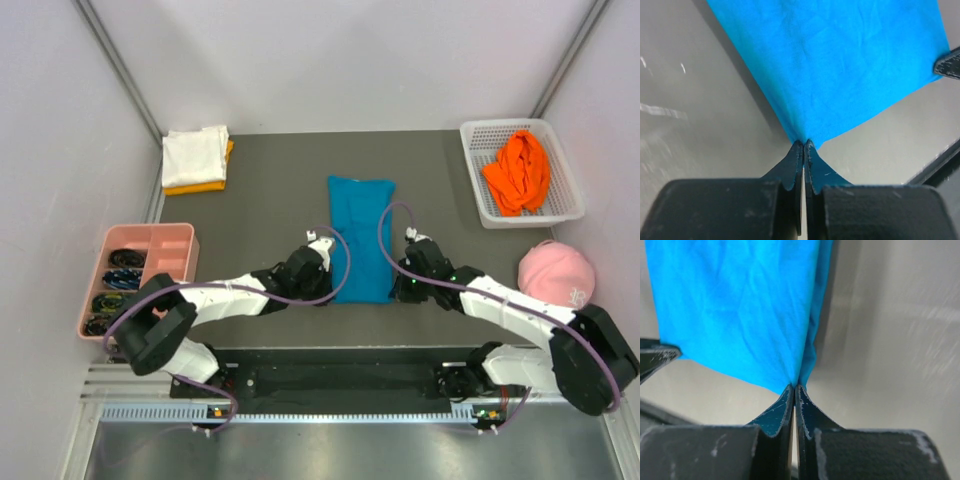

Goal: Fold and stack the t-shirts
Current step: Grab one side of the 2/3 rectangular tshirt with both arms, then fold the long partially folded tshirt into a neat square

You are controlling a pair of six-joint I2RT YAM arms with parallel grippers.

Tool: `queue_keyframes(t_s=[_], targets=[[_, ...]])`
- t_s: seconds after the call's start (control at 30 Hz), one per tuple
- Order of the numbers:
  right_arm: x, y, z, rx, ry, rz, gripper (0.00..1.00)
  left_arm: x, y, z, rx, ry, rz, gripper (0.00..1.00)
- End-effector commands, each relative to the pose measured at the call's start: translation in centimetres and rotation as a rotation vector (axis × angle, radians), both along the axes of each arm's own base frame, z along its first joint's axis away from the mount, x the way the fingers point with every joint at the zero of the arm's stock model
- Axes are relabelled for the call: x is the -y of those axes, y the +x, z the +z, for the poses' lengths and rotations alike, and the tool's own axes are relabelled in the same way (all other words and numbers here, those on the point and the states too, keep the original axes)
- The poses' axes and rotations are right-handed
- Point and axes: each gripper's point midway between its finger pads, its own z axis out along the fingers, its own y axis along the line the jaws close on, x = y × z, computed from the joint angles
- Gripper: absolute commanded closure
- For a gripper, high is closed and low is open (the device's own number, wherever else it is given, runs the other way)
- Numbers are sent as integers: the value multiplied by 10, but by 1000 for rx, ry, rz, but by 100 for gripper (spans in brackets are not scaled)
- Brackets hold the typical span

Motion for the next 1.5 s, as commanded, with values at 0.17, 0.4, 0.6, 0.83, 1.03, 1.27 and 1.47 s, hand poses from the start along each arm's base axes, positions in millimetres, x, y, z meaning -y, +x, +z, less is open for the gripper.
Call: queue_keyframes(t_s=[0.17,0.4,0.6,0.83,1.03,1.27,1.47], targets=[[1,-61,11,-66,35,0,100,-2,-53,17,-12,-3,7,100],[12,-75,27,-48,47,-21,100,9,-82,31,-18,-24,-18,100],[19,-63,56,32,29,-57,100,4,-65,65,82,-11,18,100],[10,-37,88,132,29,-64,100,3,-34,107,241,12,82,100],[0,-7,114,230,6,-78,100,14,-13,118,308,38,87,100],[-7,36,141,321,-32,-101,100,22,24,131,372,52,99,100],[-15,77,151,358,5,-111,100,13,77,146,427,42,164,100]])
